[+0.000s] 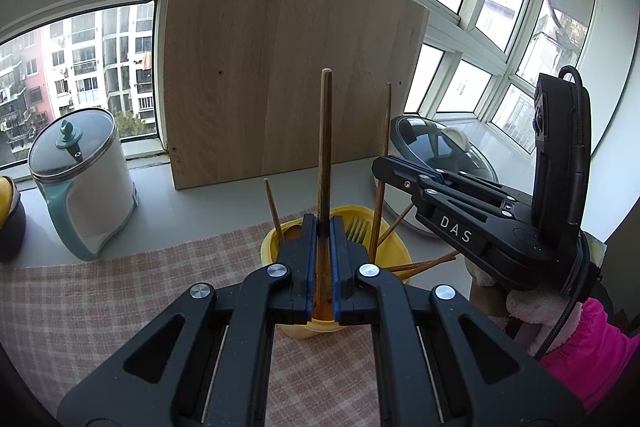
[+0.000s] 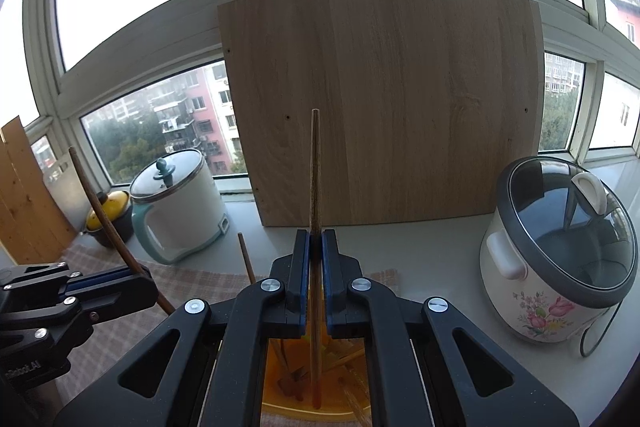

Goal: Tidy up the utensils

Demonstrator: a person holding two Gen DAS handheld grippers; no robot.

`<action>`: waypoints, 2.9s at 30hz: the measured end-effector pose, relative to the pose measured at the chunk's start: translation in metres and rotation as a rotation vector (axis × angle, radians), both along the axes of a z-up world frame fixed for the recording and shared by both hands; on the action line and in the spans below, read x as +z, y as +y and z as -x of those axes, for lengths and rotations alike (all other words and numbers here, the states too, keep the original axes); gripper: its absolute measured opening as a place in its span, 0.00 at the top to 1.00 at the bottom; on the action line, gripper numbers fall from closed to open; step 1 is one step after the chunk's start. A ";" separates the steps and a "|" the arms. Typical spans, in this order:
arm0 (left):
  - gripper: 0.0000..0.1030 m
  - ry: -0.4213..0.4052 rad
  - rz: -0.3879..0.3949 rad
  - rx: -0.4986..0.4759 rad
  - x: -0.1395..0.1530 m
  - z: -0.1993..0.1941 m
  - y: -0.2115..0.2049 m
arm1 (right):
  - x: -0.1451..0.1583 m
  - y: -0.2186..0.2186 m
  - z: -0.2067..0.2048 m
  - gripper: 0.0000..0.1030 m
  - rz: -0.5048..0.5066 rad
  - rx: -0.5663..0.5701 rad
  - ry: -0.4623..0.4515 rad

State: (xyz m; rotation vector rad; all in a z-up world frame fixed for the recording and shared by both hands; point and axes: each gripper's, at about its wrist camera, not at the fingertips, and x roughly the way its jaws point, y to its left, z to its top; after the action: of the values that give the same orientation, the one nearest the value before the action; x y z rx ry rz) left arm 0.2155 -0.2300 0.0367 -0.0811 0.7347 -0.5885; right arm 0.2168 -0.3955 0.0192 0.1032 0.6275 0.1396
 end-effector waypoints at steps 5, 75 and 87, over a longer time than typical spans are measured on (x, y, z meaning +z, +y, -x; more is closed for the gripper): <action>0.96 0.014 -0.005 -0.004 -0.004 0.005 0.000 | -0.003 -0.005 0.006 0.96 -0.020 -0.008 0.022; 0.00 -0.187 -0.196 0.171 0.027 0.161 0.072 | 0.038 0.051 0.168 0.20 0.113 -0.145 -0.046; 0.00 -0.171 -0.201 0.187 0.024 0.162 0.074 | 0.031 0.053 0.169 0.20 0.127 -0.148 -0.021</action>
State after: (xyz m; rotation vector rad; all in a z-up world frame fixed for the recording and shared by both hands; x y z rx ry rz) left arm 0.0532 -0.1564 0.0607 0.0849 0.6086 -0.3365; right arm 0.0479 -0.3428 0.0498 0.0254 0.6038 -0.0416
